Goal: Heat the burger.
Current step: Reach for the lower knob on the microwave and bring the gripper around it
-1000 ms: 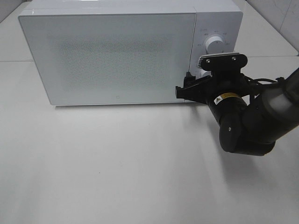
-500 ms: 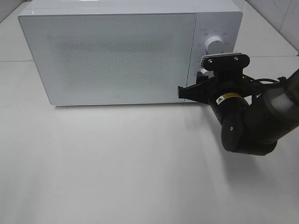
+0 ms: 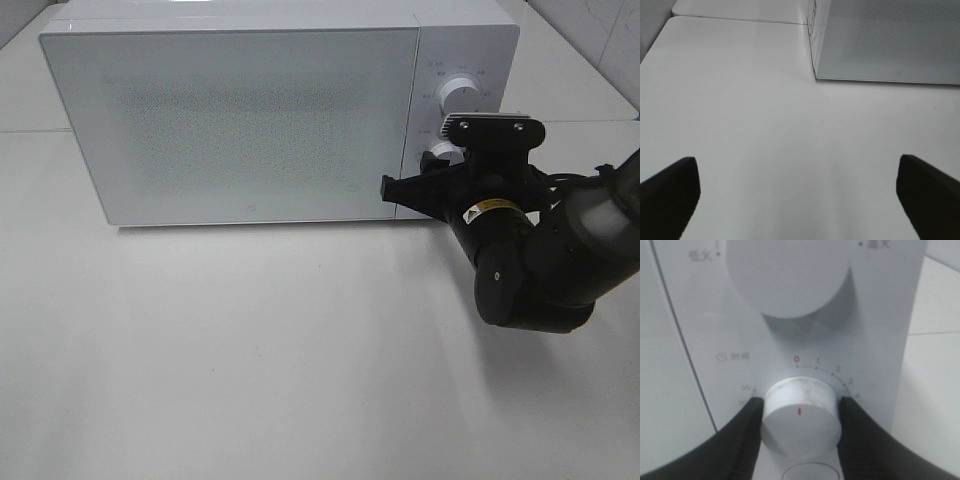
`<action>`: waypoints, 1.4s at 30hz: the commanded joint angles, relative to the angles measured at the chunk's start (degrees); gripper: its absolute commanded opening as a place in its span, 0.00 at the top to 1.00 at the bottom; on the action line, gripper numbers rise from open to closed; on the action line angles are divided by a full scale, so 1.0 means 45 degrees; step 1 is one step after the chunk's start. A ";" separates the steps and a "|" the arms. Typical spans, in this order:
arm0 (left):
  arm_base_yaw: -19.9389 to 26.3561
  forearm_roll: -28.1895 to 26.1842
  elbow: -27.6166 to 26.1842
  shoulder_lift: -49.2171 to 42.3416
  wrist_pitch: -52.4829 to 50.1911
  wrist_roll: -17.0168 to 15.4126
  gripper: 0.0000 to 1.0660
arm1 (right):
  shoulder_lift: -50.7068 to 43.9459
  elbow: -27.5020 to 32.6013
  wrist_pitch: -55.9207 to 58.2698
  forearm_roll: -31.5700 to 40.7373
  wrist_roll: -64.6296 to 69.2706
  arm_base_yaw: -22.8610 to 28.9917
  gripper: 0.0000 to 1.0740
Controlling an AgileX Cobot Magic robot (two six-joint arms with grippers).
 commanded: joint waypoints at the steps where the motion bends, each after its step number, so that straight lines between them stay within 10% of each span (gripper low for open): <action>1: 0.0025 -0.0025 -0.0013 -0.0178 0.0000 -0.0064 0.06 | -0.0076 -0.0255 -0.2941 -0.1057 0.4507 -0.0051 0.94; 15: 0.0025 -0.0025 -0.0013 -0.0178 0.0000 -0.0064 0.06 | -0.0076 -0.0255 -0.2941 -0.2305 1.6348 -0.0051 0.94; 42: 0.0025 -0.0025 -0.0013 -0.0178 0.0000 -0.0064 0.06 | -0.0076 -0.0255 -0.2941 -0.2827 1.7100 -0.0051 0.90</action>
